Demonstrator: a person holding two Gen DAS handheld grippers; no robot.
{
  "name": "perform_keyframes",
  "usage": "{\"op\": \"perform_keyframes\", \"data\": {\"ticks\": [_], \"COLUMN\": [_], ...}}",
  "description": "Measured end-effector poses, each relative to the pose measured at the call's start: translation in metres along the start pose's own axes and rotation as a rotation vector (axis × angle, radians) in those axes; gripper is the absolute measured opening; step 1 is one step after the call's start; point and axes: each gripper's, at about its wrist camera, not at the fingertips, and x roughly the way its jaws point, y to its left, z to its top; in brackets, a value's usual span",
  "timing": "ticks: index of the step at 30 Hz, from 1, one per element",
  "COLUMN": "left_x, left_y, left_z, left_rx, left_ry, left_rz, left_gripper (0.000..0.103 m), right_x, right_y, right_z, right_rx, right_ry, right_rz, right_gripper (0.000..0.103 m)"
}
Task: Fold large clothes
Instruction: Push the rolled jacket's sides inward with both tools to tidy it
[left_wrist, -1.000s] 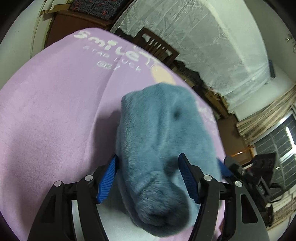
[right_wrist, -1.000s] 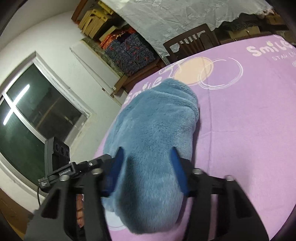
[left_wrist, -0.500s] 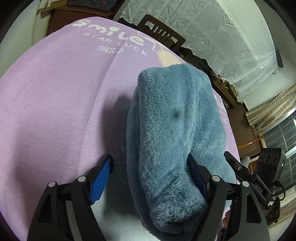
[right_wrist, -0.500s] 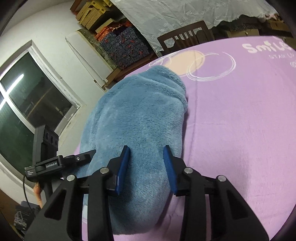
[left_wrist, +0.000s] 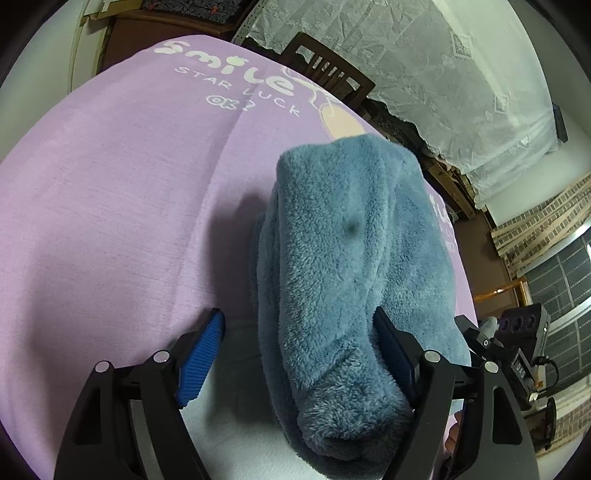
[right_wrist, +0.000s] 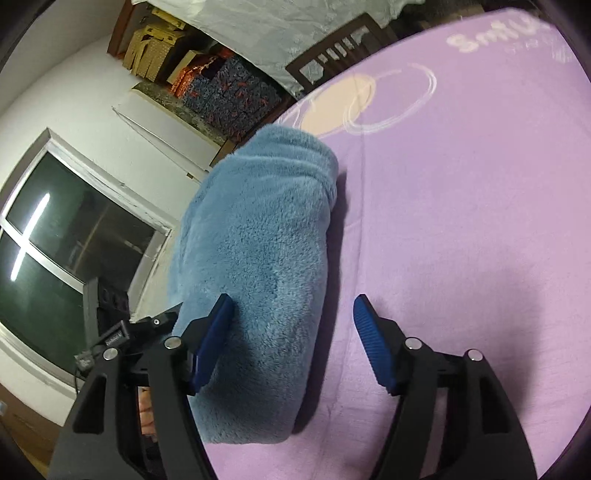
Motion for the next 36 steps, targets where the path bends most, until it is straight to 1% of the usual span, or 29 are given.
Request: {"op": "perform_keyframes", "data": {"ticks": [2, 3, 5, 6, 9, 10, 12, 14, 18, 21, 23, 25, 28, 32, 34, 36], "left_x": [-0.006, -0.008, -0.015, -0.019, -0.023, -0.023, -0.021, -0.016, 0.000, 0.012, 0.018, 0.019, 0.021, 0.022, 0.022, 0.022], "left_y": [0.001, 0.001, 0.002, 0.003, 0.004, 0.004, 0.004, 0.004, 0.004, 0.002, -0.001, -0.003, -0.003, -0.007, -0.015, -0.023], "left_z": [-0.001, 0.000, 0.000, 0.001, 0.001, 0.001, 0.002, 0.004, 0.005, 0.004, 0.003, 0.004, 0.006, 0.002, -0.001, -0.003], "left_rx": [-0.013, -0.018, -0.033, -0.044, -0.069, -0.076, -0.085, -0.092, -0.105, -0.100, -0.092, -0.091, -0.105, -0.101, -0.065, -0.025], "left_ry": [-0.017, -0.025, -0.051, -0.061, -0.066, -0.064, -0.058, -0.047, -0.001, 0.030, 0.034, 0.033, 0.034, 0.029, 0.025, 0.019], "left_rz": [-0.008, -0.016, -0.063, -0.108, -0.212, -0.226, -0.222, -0.217, -0.240, -0.234, -0.229, -0.232, -0.244, -0.245, -0.225, -0.203], "left_gripper": [0.081, 0.080, 0.079, 0.079, 0.079, 0.079, 0.079, 0.079, 0.079, 0.080, 0.083, 0.083, 0.083, 0.083, 0.080, 0.075], "right_x": [-0.002, -0.002, -0.001, -0.002, -0.002, -0.003, -0.005, -0.005, 0.006, 0.019, 0.030, 0.036, 0.047, 0.059, 0.060, 0.060], "right_y": [0.004, 0.005, 0.003, 0.001, -0.003, -0.004, -0.005, -0.005, -0.003, -0.001, 0.000, 0.008, 0.013, 0.025, 0.030, 0.032], "right_z": [0.001, 0.001, 0.003, 0.003, 0.005, 0.006, 0.007, 0.008, 0.006, 0.005, 0.004, 0.007, 0.009, 0.008, 0.004, 0.001], "right_rx": [-0.009, -0.005, 0.025, 0.036, 0.075, 0.091, 0.107, 0.116, 0.123, 0.133, 0.134, 0.099, 0.089, 0.003, -0.034, -0.053], "right_ry": [-0.006, -0.004, 0.003, 0.005, 0.010, 0.010, 0.010, 0.015, 0.053, 0.086, 0.110, 0.112, 0.125, 0.122, 0.120, 0.106], "right_rz": [0.012, 0.020, 0.050, 0.061, 0.106, 0.131, 0.167, 0.189, 0.190, 0.188, 0.177, 0.151, 0.147, 0.084, 0.063, 0.054], "right_gripper": [0.066, 0.069, 0.078, 0.079, 0.080, 0.081, 0.088, 0.090, 0.092, 0.092, 0.092, 0.093, 0.094, 0.095, 0.094, 0.084]}}
